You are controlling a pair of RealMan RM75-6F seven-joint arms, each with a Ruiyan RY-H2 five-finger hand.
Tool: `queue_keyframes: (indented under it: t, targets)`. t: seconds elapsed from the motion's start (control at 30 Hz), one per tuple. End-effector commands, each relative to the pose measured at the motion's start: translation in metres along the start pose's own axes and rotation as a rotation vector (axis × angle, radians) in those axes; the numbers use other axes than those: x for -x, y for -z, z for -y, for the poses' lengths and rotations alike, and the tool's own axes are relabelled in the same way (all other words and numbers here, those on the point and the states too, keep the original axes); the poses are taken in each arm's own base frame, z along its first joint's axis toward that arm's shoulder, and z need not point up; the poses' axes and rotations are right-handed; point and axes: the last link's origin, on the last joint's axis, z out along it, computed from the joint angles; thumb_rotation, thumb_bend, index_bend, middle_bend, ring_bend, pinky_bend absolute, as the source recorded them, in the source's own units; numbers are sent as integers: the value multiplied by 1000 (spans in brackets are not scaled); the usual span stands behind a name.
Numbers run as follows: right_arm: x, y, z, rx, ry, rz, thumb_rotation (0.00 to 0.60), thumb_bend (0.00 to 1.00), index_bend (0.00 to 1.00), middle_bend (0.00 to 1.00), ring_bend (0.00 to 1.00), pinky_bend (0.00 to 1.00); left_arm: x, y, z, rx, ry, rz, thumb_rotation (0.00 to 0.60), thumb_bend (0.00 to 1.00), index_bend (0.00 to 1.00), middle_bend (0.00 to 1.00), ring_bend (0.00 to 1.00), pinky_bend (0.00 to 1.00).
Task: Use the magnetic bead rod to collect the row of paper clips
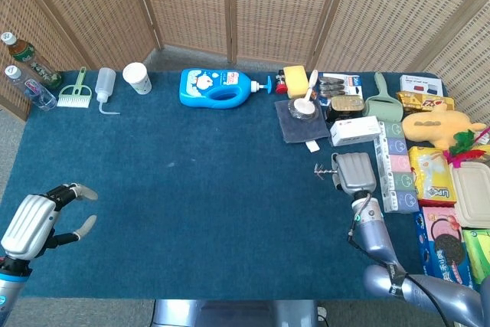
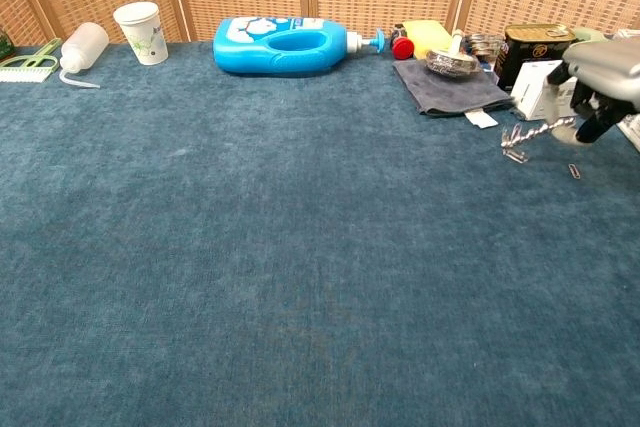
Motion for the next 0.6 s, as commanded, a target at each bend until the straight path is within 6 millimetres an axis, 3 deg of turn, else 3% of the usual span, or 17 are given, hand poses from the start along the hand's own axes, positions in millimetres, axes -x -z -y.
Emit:
queue_keyframes:
  t: [0.03,0.6]
  targets:
    - [-4,1,-3,6,-10,-9,600,442,686,928,992,1000,0,0,0,1,0,0,562,302,391,442,437,768]
    - [6,8,-39,98,-21,30,600,442,685,928,992,1000,-1,2,0,-1,-2,0,561,302,391,441,437,768]
